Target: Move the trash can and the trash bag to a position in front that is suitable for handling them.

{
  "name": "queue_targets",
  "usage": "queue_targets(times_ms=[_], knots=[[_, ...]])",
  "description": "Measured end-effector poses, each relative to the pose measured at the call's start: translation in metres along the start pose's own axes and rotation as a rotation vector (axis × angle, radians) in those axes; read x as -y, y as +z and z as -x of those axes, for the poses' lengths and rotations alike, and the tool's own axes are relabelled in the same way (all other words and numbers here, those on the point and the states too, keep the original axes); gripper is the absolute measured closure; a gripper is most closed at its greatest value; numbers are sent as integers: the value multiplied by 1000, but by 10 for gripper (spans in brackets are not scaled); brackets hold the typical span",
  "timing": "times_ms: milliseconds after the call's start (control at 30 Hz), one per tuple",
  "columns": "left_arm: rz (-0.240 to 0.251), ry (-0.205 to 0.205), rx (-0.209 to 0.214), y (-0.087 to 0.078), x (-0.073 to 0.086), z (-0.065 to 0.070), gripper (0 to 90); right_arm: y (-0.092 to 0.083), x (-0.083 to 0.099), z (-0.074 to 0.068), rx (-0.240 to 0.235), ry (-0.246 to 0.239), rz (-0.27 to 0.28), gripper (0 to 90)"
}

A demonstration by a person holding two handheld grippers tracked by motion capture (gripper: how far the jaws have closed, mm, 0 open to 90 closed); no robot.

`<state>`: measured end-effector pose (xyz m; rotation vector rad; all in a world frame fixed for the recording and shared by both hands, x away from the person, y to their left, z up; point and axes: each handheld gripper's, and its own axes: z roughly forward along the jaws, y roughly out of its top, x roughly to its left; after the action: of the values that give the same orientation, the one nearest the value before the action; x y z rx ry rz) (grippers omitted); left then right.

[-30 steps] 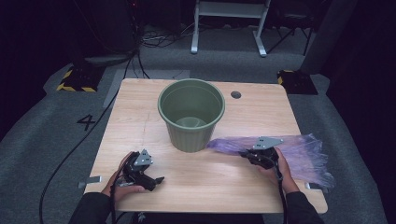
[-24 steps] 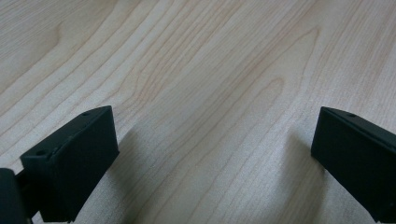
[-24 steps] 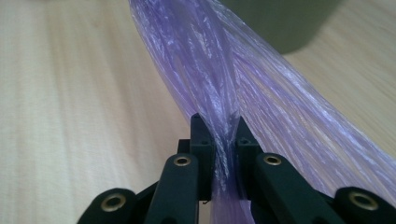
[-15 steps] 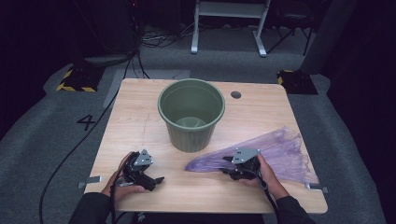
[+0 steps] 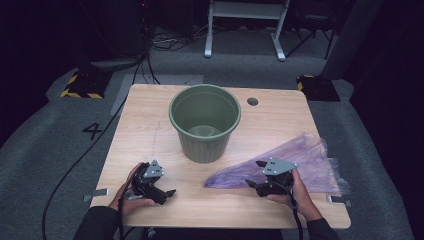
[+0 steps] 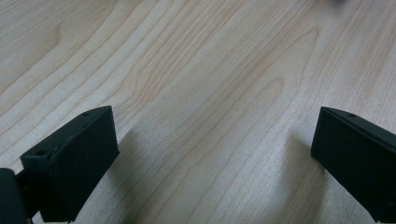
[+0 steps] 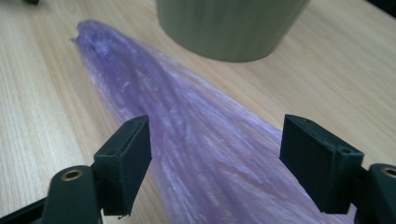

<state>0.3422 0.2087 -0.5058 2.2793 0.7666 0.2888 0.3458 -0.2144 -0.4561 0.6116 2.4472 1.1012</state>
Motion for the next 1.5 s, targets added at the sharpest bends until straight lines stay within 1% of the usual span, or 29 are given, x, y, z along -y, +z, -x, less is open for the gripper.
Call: queue_targets(times_ms=[67, 100, 200, 267, 367, 400, 500, 600, 700, 733, 800, 833, 867, 900, 933, 967, 1067, 1233, 1300, 1500], knots=[[-1, -1, 0, 0, 0, 0, 3, -5, 0, 1, 10, 11, 24, 242], [0, 0, 0, 0, 0, 0, 3, -7, 0, 1, 18, 15, 27, 242], [0, 0, 0, 0, 0, 0, 3, -9, 3, 3, 47, 38, 8, 242], [0, 0, 0, 0, 0, 0, 3, -14, 7, 6, 69, 55, 14, 244], [0, 0, 0, 0, 0, 0, 3, -23, 14, 11, 106, 95, 20, 247], [0, 0, 0, 0, 0, 0, 3, -26, 16, 13, 111, 113, 21, 248], [-1, -1, 0, 0, 0, 0, 3, -31, 27, 18, 132, 154, -2, 245], [0, 0, 0, 0, 0, 0, 3, -28, 38, 22, 130, 195, -30, 239], [-1, -1, 0, 0, 0, 0, 3, -21, 45, 25, 140, 206, -73, 239], [-1, -1, -1, 0, 0, 0, 3, -18, 47, 26, 138, 211, -83, 251], [0, 0, 1, 0, 0, 0, 3, -12, 51, 28, 147, 203, -104, 290], [0, 0, 0, 0, 0, 0, 3, -9, 53, 29, 147, 204, -110, 343], [0, 0, 1, 0, 0, 0, 3, -7, 55, 30, 140, 206, -112, 381], [-1, -1, 0, 0, 0, 0, 3, -5, 56, 32, 128, 215, -111, 395], [-1, -1, 0, 0, 0, 0, 3, -3, 57, 33, 117, 218, -106, 436], [-1, -1, 0, 0, 0, 0, 3, -1, 57, 35, 107, 212, -103, 467], [0, 1, 1, 0, 0, 0, 3, 3, 55, 38, 90, 211, -84, 520], [0, 0, 1, 0, 0, 0, 3, 12, 54, 44, 63, 205, -74, 564], [1, 1, 2, 0, 0, 0, 3, 14, 53, 46, 53, 191, -77, 570], [1, 1, 2, 0, 0, 0, 3, 23, 46, 55, -12, 143, -75, 607]])
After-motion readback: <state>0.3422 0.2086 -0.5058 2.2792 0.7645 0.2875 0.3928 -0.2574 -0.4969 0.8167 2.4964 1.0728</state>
